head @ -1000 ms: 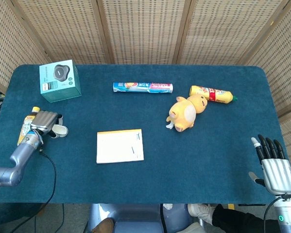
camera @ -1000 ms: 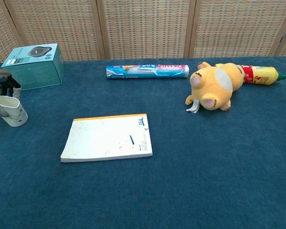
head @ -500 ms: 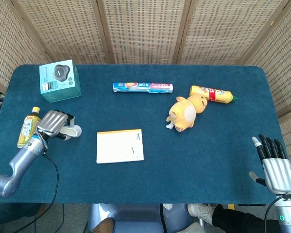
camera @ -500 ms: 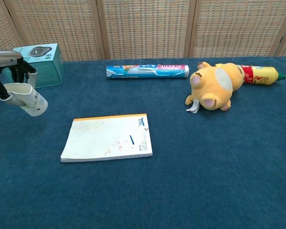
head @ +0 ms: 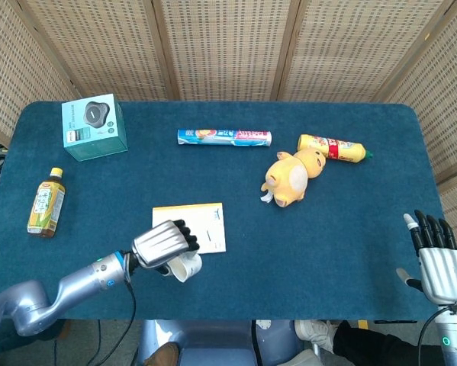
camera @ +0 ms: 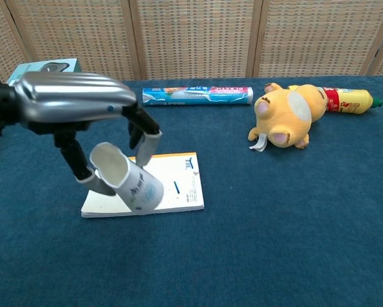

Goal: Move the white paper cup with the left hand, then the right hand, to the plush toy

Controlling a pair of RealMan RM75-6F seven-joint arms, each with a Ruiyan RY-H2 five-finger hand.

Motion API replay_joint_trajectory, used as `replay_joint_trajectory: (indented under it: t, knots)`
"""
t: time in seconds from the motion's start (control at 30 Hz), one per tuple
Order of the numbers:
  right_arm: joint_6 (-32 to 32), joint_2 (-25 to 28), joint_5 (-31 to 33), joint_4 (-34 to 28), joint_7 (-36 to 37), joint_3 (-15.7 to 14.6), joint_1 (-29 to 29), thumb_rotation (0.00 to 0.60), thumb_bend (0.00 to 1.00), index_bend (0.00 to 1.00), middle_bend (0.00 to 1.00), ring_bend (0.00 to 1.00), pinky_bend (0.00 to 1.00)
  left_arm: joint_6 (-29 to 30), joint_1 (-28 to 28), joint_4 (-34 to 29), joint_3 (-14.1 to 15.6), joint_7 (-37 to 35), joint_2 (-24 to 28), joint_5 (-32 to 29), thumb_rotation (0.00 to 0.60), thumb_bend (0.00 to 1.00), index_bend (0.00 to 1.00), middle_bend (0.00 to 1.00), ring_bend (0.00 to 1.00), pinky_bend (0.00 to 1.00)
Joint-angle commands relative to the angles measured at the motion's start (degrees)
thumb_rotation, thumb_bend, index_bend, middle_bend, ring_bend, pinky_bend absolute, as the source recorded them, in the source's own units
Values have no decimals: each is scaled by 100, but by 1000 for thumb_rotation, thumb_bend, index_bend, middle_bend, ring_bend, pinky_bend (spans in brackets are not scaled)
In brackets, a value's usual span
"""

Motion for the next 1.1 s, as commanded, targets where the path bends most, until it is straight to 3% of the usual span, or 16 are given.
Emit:
replay_joint_trajectory:
  t: [0.03,0.27,0.63,0.7,0.8,0.87,0.97,1.1]
  knots:
    - [-6,-7,21,14,-3,11,4,600,0,0,0,0,0,-535,-326,-133,-31,654,-348,-173,600,161,525,484,437,347]
    - [-19,15,85,37,61,42,4,600,0,0,0,0,0,-854,-474,-39,18,1400,-661,-377,600,123,476,471,427,341]
    - [-58,43,91,15,101,46,23,600,0,0,0,0,0,-790,-402,376,251,1879,-1022,-597,600,120,412,401,359,318]
    - [-61,44,89,7,94,43,25,600,0,0,0,0,0,-759,-390,438,284,1973,-1069,-619,600,115,369,350,303,302]
    - [-46,40,86,2,81,46,23,600,0,0,0,0,0,-665,-368,468,295,2072,-1078,-623,600,78,94,82,65,176]
    - [-13,33,97,3,52,57,12,600,0,0,0,0,0,-492,-327,442,308,2047,-1045,-554,600,60,8,7,4,94]
    - [9,23,107,-7,30,64,5,600,0,0,0,0,0,-185,-245,312,346,1874,-889,-398,600,49,0,0,0,17]
    - [10,12,73,-18,-12,36,1,600,0,0,0,0,0,434,42,64,449,1448,-341,-261,597,50,0,0,0,0]
